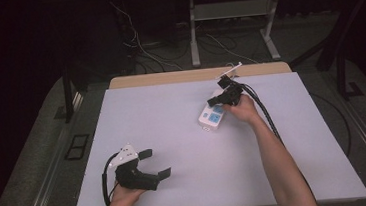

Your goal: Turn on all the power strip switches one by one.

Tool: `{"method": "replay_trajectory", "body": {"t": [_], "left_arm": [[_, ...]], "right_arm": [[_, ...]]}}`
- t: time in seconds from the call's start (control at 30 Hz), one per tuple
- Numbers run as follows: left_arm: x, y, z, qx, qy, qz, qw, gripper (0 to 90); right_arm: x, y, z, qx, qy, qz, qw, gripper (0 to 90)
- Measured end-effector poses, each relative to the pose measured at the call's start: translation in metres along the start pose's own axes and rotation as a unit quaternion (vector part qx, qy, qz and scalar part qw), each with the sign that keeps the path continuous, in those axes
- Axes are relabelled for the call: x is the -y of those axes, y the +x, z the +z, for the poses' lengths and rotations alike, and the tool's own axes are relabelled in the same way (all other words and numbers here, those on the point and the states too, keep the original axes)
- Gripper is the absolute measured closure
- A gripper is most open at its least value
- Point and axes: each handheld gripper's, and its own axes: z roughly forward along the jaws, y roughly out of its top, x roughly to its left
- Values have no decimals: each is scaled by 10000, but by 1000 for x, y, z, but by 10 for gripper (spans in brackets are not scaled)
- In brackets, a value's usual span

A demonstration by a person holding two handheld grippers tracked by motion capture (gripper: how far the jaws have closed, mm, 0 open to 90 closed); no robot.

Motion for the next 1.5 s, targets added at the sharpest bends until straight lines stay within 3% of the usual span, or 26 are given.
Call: {"method": "replay_trajectory", "body": {"t": [0.97,1.1,1.5], "left_arm": [[1,-3,-1,-32,-21,-12,10000,0],[1,-1,0,-29,-12,-24,10000,0],[1,1,-1,-51,-28,-41,10000,0]], "right_arm": [[10,-1,2,-34,-318,145,9994,900],[9,4,2,113,-290,-34,9995,900],[5,0,-4,233,-200,14,9995,900]]}}
